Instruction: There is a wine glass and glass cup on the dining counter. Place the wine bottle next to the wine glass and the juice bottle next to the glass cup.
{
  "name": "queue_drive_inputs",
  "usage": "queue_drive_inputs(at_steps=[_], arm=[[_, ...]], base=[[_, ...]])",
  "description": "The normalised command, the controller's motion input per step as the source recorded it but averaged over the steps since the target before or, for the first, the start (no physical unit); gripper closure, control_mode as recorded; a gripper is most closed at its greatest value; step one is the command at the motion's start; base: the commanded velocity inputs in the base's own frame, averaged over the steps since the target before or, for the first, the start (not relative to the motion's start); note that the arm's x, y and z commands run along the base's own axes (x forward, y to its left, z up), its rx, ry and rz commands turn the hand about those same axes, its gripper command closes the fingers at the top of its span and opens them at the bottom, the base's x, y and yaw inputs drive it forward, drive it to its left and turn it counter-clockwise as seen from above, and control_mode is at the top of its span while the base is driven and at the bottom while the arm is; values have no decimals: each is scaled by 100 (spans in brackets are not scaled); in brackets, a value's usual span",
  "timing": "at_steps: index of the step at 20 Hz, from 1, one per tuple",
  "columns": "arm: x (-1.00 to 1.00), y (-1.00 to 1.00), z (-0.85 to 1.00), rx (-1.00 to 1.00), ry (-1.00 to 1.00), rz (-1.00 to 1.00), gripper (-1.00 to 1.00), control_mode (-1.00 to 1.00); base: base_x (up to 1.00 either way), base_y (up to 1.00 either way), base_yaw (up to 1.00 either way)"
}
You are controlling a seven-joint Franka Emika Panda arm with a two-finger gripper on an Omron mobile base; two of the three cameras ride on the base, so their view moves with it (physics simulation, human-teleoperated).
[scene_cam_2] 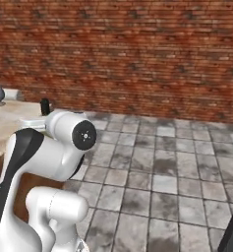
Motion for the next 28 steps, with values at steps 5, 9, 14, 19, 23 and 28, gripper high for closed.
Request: queue_drive_inputs(at_steps=[5, 9, 14, 19, 23, 28], arm=[[0, 0, 0, 0, 0, 0, 100, 100], [0, 0, 0, 0, 0, 0, 100, 100], [0, 0, 0, 0, 0, 0, 100, 100], [0, 0, 0, 0, 0, 0, 100, 100], [0, 0, 0, 0, 0, 0, 100, 100], [0, 0, 0, 0, 0, 0, 100, 100]], base=[[94, -2, 20], [94, -4, 18], [94, -4, 19], [72, -3, 44], [49, 0, 72], [46, -2, 69]])
